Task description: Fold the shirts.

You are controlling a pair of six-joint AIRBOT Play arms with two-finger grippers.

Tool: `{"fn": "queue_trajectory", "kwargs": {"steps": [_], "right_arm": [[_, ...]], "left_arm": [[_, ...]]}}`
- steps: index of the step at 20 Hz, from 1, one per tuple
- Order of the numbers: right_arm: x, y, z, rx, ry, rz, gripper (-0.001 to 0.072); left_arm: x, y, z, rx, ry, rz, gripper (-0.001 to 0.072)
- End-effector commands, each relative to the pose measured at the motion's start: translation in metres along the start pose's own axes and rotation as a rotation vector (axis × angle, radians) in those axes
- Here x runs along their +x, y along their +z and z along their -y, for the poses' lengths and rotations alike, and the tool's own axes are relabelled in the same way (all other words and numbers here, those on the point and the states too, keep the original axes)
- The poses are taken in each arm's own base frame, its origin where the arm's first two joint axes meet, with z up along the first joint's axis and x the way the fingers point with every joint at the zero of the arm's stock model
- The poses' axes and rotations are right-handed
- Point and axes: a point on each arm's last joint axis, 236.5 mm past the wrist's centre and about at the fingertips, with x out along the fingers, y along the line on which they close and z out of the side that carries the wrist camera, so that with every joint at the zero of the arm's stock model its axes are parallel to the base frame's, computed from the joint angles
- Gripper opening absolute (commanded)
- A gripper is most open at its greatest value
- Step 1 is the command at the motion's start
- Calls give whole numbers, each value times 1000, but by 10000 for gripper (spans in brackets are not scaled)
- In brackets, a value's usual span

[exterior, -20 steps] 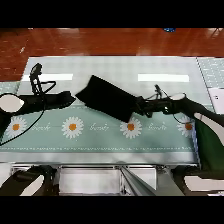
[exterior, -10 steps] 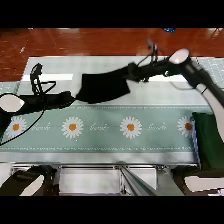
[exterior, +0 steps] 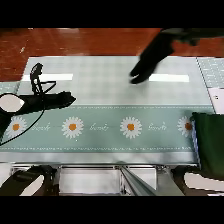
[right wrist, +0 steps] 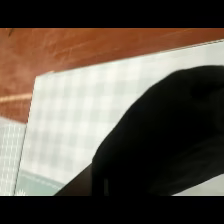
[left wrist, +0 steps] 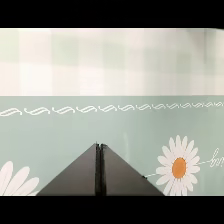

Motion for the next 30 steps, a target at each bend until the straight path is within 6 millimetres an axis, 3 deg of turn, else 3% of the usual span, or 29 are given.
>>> {"fn": "queue_trajectory", "kwargs": {"steps": [1,4,9,13,16,19,20,22,23,24,25,27,29,30], "right_arm": [[-85,14,29,74,-119,87,24],[-150,1,57,106,-283,128,24],[-234,-60,120,248,-589,105,23],[-275,-143,170,466,-734,70,23],[-328,-212,210,682,-1000,91,23],[-389,-280,224,861,-1332,29,23],[-398,-292,225,894,-1391,14,24],[-399,-306,236,933,-1425,-13,28],[-393,-311,243,958,-1420,-16,100],[-386,-318,249,975,-1406,-37,271],[-380,-324,253,988,-1392,-66,398],[-371,-321,264,988,-1357,-79,409],[-353,-293,278,941,-1256,-7,396],[-337,-265,283,880,-1159,59,246]], "left_arm": [[0,1,0,3,0,5,20],[0,2,0,2,0,8,20],[0,11,-1,2,3,46,20],[0,16,-1,1,3,67,20],[0,20,1,-8,-5,83,20],[-1,20,1,-8,-5,86,20],[-1,20,1,-8,-4,86,20],[-1,22,1,4,-3,92,20],[0,24,0,25,0,101,20],[1,28,-2,34,6,117,20],[4,34,-5,28,13,138,20],[10,45,-12,18,30,176,20],[10,53,-14,81,51,152,19],[5,63,-15,113,68,144,19]]}}
